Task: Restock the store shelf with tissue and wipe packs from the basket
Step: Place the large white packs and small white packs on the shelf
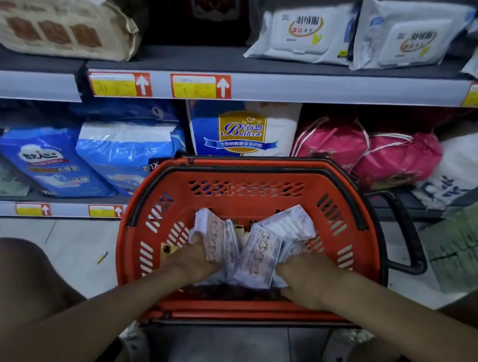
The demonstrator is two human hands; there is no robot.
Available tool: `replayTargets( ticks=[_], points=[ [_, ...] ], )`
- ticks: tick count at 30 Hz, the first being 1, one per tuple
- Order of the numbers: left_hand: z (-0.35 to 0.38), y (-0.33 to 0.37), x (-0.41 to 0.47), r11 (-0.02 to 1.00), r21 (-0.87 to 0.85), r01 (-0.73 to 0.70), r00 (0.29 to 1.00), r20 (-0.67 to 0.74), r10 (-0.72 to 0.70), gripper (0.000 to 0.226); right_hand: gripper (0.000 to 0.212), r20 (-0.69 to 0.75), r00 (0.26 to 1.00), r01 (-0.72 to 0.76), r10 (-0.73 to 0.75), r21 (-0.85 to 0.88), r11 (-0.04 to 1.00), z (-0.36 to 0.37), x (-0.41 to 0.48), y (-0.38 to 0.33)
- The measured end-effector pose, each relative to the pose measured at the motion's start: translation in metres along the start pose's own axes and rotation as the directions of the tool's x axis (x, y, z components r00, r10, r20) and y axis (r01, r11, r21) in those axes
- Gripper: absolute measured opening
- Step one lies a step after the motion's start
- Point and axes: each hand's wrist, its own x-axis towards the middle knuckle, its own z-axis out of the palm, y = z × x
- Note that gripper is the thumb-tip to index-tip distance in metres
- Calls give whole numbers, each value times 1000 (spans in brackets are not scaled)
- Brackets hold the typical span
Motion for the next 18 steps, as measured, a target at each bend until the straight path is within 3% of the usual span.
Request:
replayTargets(
  ticks=[2, 5, 8, 13, 15, 18],
  points=[
    [1, 1, 5, 992, -121, 31, 999, -35, -35, 95, 40, 12, 1000, 16, -16, -14, 1000, 1, 0, -2],
    [-4, 4, 5, 963, -262, 53, 998, -18, -60, 52, 40, 14, 999, 30, -29, -32, 999, 0, -1, -5],
    [-7, 5, 6, 897, -418, 146, 989, 46, -140, 40, 42, 10, 1000, 29, -29, -49, 998, -2, -2, -5],
    [-21, 9, 3, 583, -731, 355, 933, 243, -264, 60, 43, 24, 1000, 20, -18, -56, 998, -7, -5, -7],
    [-25, 12, -1, 448, -798, 404, 915, 342, -216, 62, 45, -19, 1000, 3, -5, -55, 998, -10, -7, -7],
    [-33, 28, -21, 302, -853, 425, 903, 420, -86, 43, 53, -138, 990, -30, 25, -31, 999, -16, -8, -5]
  ],
)
